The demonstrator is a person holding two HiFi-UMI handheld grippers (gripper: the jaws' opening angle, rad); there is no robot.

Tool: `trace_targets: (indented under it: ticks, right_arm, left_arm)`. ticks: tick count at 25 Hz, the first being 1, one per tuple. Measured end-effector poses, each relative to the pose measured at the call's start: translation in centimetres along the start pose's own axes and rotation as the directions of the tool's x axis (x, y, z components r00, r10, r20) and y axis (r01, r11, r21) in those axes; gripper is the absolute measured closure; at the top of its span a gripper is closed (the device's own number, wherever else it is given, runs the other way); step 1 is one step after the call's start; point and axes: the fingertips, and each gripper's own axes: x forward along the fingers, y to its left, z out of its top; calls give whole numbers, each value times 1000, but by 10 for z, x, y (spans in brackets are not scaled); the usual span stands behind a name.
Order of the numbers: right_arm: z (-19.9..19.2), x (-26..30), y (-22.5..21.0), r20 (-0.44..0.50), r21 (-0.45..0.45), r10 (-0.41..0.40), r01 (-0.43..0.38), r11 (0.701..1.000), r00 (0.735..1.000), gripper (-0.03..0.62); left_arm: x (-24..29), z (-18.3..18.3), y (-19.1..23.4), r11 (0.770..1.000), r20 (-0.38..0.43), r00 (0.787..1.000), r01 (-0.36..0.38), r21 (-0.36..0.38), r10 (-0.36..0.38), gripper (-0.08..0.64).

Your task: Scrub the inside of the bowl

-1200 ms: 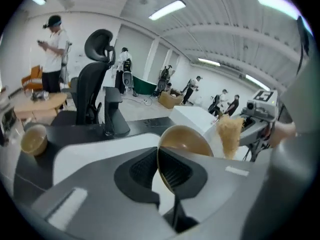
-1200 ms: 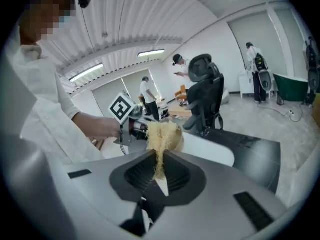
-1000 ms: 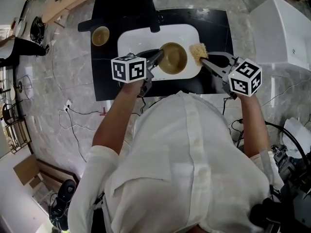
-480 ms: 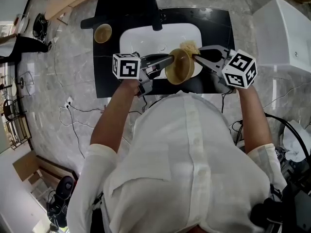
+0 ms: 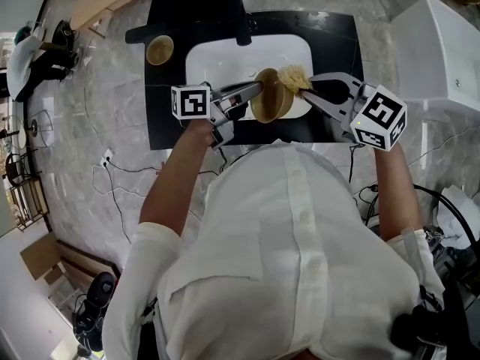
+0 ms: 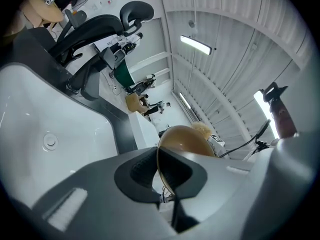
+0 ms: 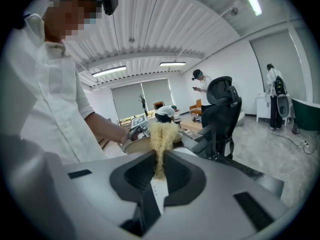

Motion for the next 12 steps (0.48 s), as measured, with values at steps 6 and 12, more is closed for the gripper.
trace_targets:
  ticks: [6, 12]
  right_arm:
    - [7, -2, 25, 37, -15, 51, -50, 999, 998, 555]
    - [-3, 11, 54, 20, -35, 147, -146, 989, 989, 555]
  left_arm:
    - [-8, 9, 5, 997, 67, 998, -11, -74, 16, 545]
    - [-11, 29, -5, 994, 135, 991, 39, -101, -25, 545]
